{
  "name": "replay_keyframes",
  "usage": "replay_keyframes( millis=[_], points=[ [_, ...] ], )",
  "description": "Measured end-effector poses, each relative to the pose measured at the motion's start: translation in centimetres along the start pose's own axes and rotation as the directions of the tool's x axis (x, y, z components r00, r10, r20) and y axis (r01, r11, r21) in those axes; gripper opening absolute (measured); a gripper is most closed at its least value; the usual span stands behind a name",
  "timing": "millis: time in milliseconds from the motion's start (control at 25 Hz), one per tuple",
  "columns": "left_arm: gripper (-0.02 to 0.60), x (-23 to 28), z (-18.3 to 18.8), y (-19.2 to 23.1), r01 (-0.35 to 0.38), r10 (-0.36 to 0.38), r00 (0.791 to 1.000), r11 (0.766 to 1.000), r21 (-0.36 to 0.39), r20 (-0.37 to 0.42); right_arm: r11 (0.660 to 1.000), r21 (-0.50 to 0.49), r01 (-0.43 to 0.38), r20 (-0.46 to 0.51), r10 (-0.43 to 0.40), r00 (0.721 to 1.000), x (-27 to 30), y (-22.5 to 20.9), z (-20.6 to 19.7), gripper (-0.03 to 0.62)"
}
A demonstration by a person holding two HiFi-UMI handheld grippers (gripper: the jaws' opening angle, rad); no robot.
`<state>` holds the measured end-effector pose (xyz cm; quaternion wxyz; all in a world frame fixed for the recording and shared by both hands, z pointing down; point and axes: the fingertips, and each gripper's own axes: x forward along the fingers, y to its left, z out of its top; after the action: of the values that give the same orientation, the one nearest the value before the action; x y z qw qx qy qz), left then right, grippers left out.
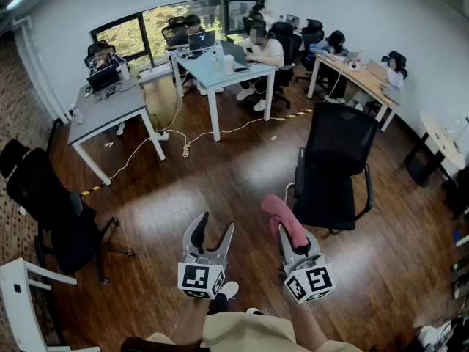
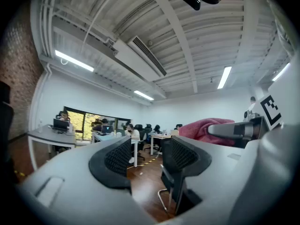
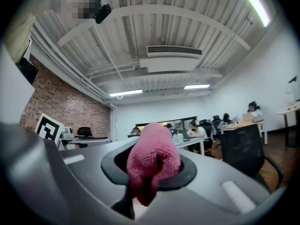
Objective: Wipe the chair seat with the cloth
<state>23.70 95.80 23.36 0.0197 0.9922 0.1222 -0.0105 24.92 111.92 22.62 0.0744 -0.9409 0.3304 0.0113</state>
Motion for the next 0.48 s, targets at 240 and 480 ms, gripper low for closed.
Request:
replay_keyframes(
  millis=[240, 480],
  points=[
    [0.241, -9.7, -1.1, 5.1, -0.232, 0.232, 0.972, 0.973, 0.005, -0.024, 0.970, 0.088, -0.227, -0.074, 0.234, 0.969, 2.3, 8.0, -4.2, 0.075],
    [0.241, -23.4, 0.2, 12.4, -0.535, 0.536, 0.844, 0.844, 0.027, -0.001, 0.807, 0.108, -0.580, -0.070, 0.588, 0.806, 5.8, 24.5, -5.4, 0.075]
  ],
)
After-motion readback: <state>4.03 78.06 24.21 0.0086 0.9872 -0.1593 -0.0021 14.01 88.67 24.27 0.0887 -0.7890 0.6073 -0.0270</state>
